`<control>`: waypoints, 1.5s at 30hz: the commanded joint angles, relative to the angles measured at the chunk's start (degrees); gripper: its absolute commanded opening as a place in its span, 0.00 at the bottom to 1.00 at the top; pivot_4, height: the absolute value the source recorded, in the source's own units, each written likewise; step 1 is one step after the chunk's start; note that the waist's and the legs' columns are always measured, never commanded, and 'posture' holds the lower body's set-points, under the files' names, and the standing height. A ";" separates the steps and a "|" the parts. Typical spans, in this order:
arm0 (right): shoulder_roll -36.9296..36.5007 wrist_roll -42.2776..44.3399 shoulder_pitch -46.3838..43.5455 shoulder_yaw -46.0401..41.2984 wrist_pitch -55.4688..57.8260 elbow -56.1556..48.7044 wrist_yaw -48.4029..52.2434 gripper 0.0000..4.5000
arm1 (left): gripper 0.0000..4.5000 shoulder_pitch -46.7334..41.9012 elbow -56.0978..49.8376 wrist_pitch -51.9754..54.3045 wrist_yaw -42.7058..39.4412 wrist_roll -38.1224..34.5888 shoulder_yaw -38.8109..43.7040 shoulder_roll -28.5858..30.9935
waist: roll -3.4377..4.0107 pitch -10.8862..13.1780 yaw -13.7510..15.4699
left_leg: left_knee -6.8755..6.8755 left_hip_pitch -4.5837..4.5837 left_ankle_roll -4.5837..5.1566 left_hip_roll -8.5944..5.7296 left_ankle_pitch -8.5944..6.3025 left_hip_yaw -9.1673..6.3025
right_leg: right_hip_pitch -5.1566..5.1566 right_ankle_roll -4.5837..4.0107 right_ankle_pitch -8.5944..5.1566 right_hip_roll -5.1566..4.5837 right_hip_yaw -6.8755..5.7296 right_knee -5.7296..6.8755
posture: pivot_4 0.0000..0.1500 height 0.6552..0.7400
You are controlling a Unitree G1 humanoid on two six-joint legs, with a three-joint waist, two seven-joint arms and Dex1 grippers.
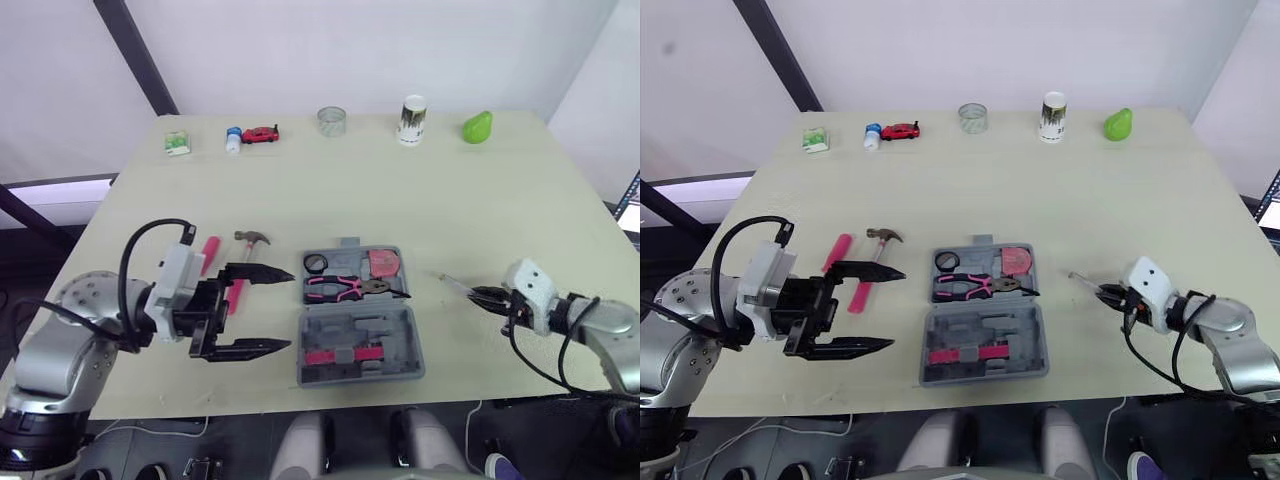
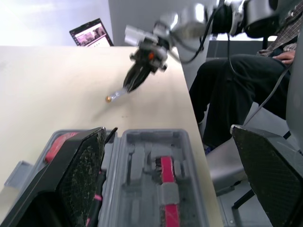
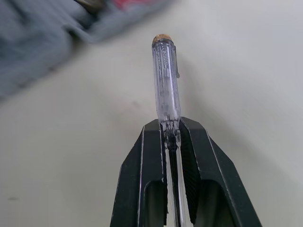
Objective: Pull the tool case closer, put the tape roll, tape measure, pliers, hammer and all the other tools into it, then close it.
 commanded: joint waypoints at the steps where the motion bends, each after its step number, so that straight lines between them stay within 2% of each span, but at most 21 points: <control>1: -1.72 0.15 -2.32 3.43 6.87 -8.82 0.58 0.01 | 1.00 0.03 0.78 -1.82 -1.37 0.75 0.95 0.51 | -0.01 0.00 0.04 | 0.00 0.00 0.00 -0.01 0.00 0.00 | 0.00 0.00 0.00 0.00 -0.01 0.00 | 1.00 1.00; 5: -2.33 1.27 -9.03 10.17 21.61 -17.09 0.32 0.01 | 1.00 -0.24 3.59 -4.48 -0.99 3.27 1.33 0.32 | 0.01 0.01 0.00 | 0.04 -0.02 0.00 -0.01 0.00 -0.01 | 0.00 0.00 0.00 -0.04 -0.01 0.00 | 1.00 1.00; 11: 0.19 0.04 -18.15 20.88 31.20 -22.99 -0.87 0.01 | 1.00 -0.43 5.87 -5.89 -2.35 3.94 1.47 1.04 | 0.00 0.01 0.10 | 0.05 -0.10 0.01 -0.01 0.00 -0.08 | -0.02 0.00 0.00 -0.07 -0.11 -0.05 | 1.00 1.00; 17: 7.26 -2.21 -26.86 28.96 37.73 -20.50 -5.05 0.01 | 1.00 -0.40 7.57 -7.16 -0.38 5.62 2.32 0.77 | 0.01 0.01 -0.11 | 0.05 -0.12 0.00 -0.02 0.00 -0.10 | -0.07 -0.01 0.00 -0.05 -0.12 -0.01 | 1.00 1.00; 22: 9.87 -4.79 -31.96 35.41 42.05 -17.25 -7.24 0.01 | 1.00 1.79 7.51 -9.46 -1.02 6.31 2.41 0.41 | 0.00 0.01 -0.01 | 0.05 -0.14 0.00 -0.02 0.00 -0.10 | -0.08 -0.01 0.00 -0.10 -0.14 -0.03 | 1.00 1.00; 32: 13.72 -7.72 -39.11 46.24 42.36 -11.35 -6.42 0.01 | 1.00 3.72 13.70 -14.26 -8.28 8.08 3.19 4.33 | 0.01 0.01 -0.23 | 0.04 -0.16 0.00 -0.04 0.00 -0.11 | -0.13 -0.02 -0.01 -0.07 -0.18 -0.01 | 1.00 1.00; 45: 19.82 -10.88 -41.54 49.50 37.14 -1.52 -5.72 0.01 | 1.00 8.32 14.56 -14.47 -8.98 7.16 7.15 5.90 | 0.01 0.01 -0.33 | 0.04 -0.18 0.00 -0.02 0.00 -0.11 | -0.14 -0.02 0.00 -0.10 -0.20 0.00 | 1.00 1.00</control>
